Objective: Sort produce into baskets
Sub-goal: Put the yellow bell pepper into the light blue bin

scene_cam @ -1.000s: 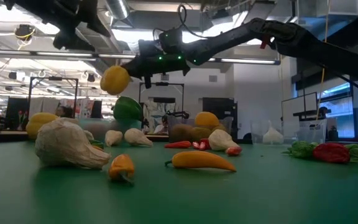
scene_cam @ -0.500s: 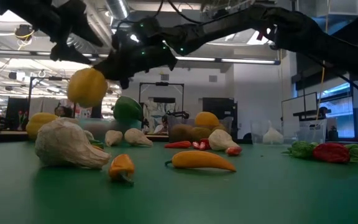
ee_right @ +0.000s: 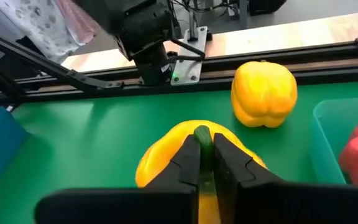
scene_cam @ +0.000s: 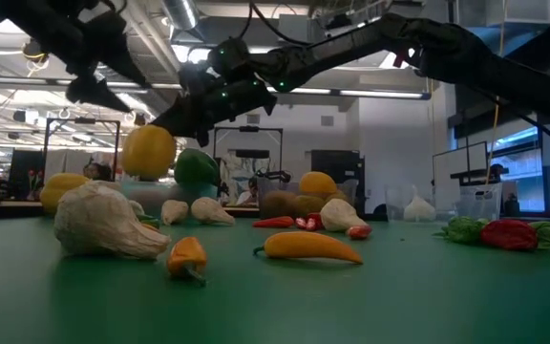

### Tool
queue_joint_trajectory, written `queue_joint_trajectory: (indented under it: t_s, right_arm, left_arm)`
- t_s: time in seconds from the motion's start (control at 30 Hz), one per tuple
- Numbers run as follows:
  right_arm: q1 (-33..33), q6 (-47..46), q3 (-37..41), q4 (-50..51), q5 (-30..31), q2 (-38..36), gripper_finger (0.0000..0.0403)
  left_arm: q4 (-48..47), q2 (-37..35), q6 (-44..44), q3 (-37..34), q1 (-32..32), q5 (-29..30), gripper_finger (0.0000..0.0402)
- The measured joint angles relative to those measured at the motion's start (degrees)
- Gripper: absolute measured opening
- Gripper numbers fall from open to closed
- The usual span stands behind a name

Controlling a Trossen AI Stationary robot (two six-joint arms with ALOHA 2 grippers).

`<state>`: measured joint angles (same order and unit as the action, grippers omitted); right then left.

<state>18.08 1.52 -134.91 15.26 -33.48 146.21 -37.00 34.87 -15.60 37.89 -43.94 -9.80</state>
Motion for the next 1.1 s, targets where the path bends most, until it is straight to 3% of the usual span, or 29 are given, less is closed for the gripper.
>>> queue_joint_trajectory:
  t_s: [0.17, 0.43, 0.57, 0.83, 0.97, 1.1]
  right_arm:
    - [0.2, -1.7, 0.0, -2.6, 1.0, 0.0, 0.0006]
    - [2.7, -7.4, -0.1, -6.1, -0.1, -1.5, 0.0005]
    - [3.2, -7.3, -0.1, -6.9, -0.2, -3.2, 0.0007]
    - [3.3, -8.9, -0.1, -11.8, -1.5, -4.7, 0.0005]
    - [3.3, -10.2, -0.1, -12.3, -1.7, -5.2, 0.0003]
    - [3.3, -10.2, -0.1, -12.0, -2.0, -5.4, 0.0003]
  left_arm:
    - [-4.8, -0.3, 1.0, 0.0, 0.0, 2.0, 0.0388]
    - [-10.2, -6.7, 0.5, 0.0, 0.0, 2.0, 0.0388]
    - [-14.5, -7.8, -3.0, 0.0, 0.0, 4.7, 0.0388]
    - [-16.0, -7.7, -27.9, 0.0, 0.0, 9.8, 0.0388]
    - [-13.6, -7.2, -25.5, 0.0, 0.0, 10.5, 0.0388]
    - [-5.3, -7.0, -14.5, 0.0, 0.1, 10.1, 0.0388]
